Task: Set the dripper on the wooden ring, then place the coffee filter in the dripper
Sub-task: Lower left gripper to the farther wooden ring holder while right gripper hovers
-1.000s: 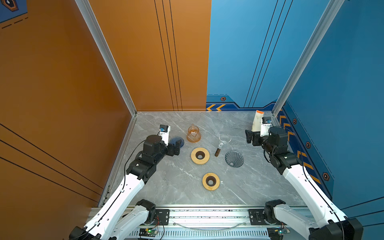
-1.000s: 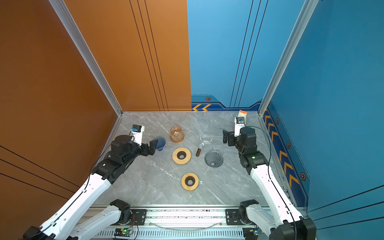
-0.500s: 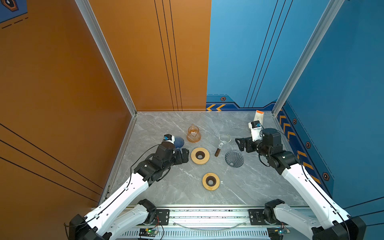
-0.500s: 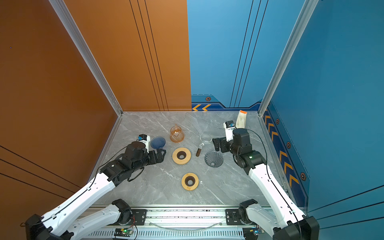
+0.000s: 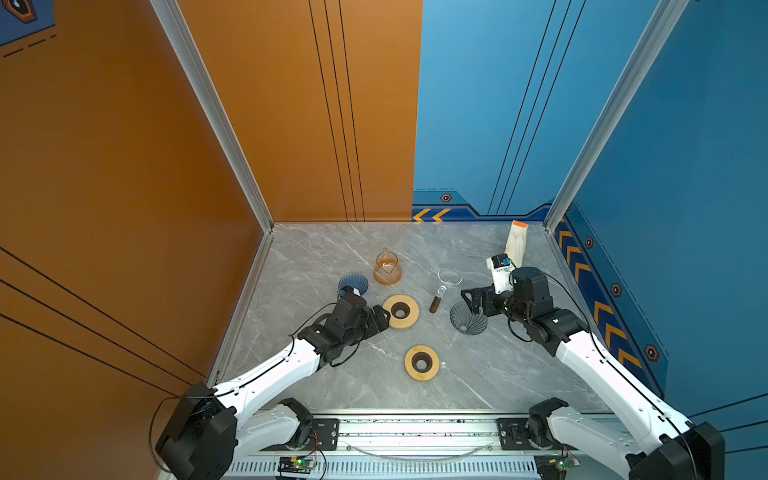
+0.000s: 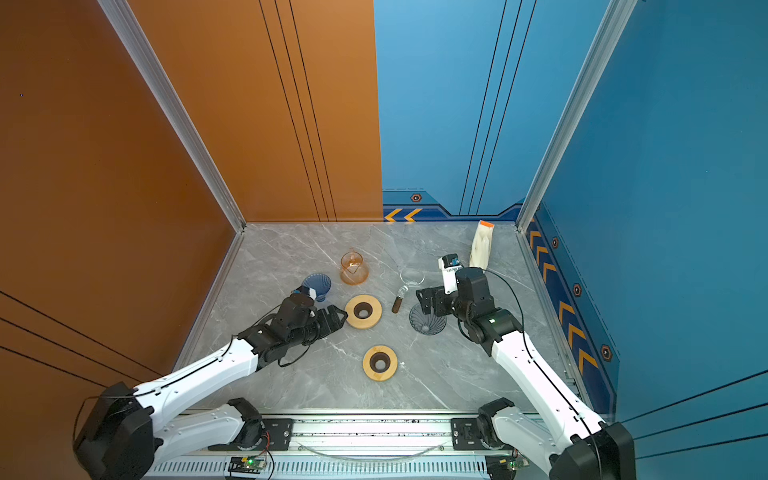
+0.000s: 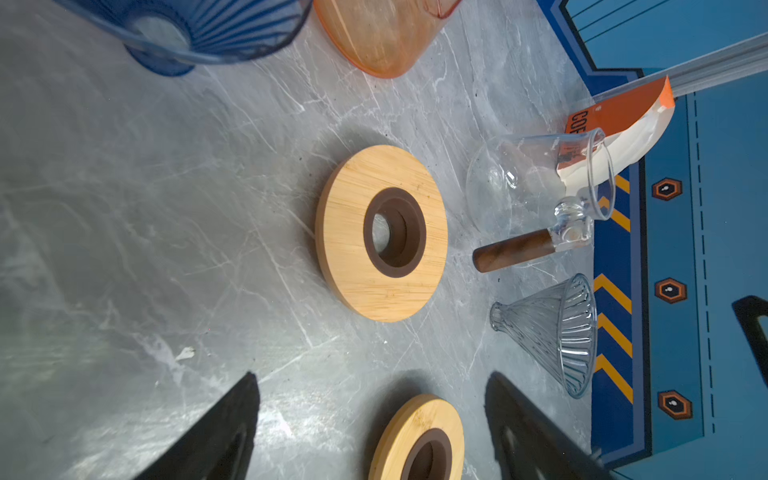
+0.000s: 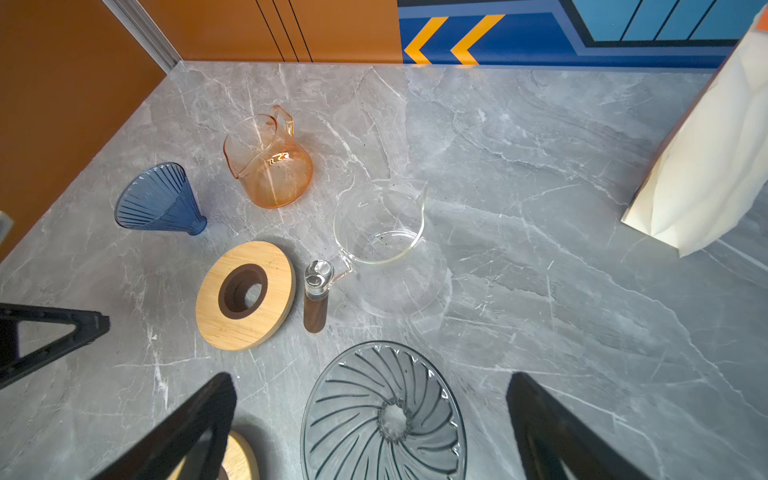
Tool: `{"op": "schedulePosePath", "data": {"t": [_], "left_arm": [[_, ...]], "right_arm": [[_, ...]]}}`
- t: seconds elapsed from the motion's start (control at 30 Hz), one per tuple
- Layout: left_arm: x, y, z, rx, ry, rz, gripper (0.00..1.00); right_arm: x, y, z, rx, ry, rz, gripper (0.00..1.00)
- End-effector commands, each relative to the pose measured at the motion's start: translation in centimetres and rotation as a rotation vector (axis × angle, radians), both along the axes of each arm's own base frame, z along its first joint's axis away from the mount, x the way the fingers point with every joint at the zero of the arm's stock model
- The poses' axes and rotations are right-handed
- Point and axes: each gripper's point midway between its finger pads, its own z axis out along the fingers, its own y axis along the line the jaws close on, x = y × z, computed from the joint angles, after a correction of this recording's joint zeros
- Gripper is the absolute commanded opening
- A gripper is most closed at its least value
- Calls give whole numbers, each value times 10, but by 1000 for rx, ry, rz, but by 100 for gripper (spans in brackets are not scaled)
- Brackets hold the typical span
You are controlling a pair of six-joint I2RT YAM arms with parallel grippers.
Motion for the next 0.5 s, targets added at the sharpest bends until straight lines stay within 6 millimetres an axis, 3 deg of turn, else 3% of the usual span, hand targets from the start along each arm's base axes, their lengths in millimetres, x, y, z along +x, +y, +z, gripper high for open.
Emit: {"op": "schedulePosePath", "data": {"t": [0.0, 0.23, 0.47], "left_arm": [[1, -18, -9, -84, 44, -32, 80], [2, -34, -43, -145, 183, -20, 72], [12, -41, -57, -166, 218, -3, 71]], "right_arm": [[3, 1, -4, 5, -13, -22, 100], [2, -1, -11, -14, -23, -43, 100], [3, -2, -12, -16, -43, -57, 100]]}}
